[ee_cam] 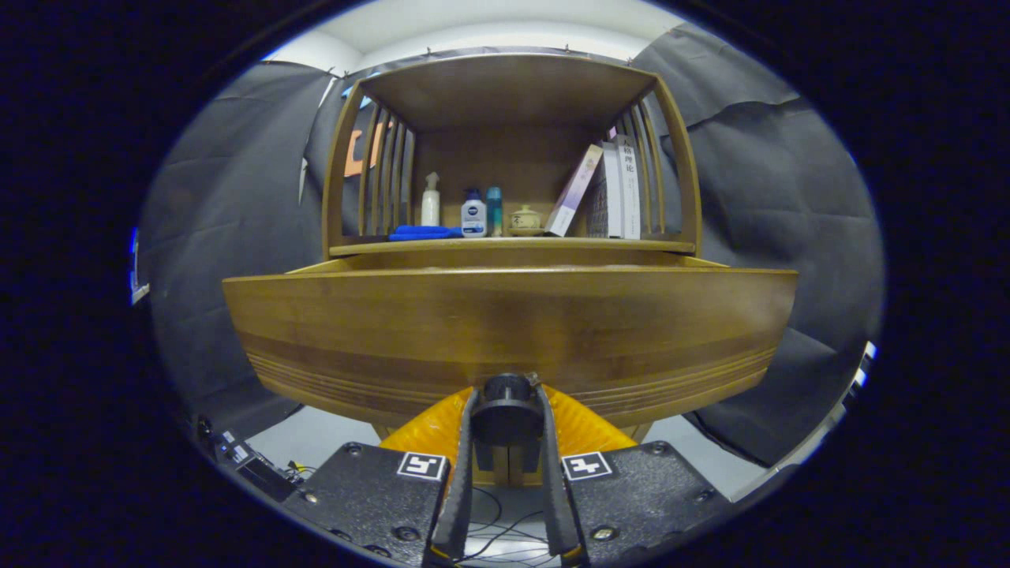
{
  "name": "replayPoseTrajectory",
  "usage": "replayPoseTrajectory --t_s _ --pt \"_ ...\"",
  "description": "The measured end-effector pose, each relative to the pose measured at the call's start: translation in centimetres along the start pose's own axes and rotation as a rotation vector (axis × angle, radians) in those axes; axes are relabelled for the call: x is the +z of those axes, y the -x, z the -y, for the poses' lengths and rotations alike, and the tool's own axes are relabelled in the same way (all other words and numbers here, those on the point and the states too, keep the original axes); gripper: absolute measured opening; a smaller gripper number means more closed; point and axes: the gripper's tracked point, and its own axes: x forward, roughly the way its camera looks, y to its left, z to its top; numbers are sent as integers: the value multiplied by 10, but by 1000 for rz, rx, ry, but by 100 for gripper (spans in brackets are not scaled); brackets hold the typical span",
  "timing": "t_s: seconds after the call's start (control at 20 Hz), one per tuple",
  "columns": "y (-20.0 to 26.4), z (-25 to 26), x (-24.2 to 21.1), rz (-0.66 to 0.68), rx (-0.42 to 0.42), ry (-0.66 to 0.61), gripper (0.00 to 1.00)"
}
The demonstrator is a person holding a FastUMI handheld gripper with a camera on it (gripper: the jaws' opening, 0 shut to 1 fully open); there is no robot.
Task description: Pull open the drawer, take out the items inside it, and place them on the countertop above the cabinet.
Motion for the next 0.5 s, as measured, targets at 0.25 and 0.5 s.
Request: replayPoseTrajectory --t_s 0.25,0.5 --pt "0 0 2 -4 14 4 40" --pt "0 1 1 -1 7 21 40"
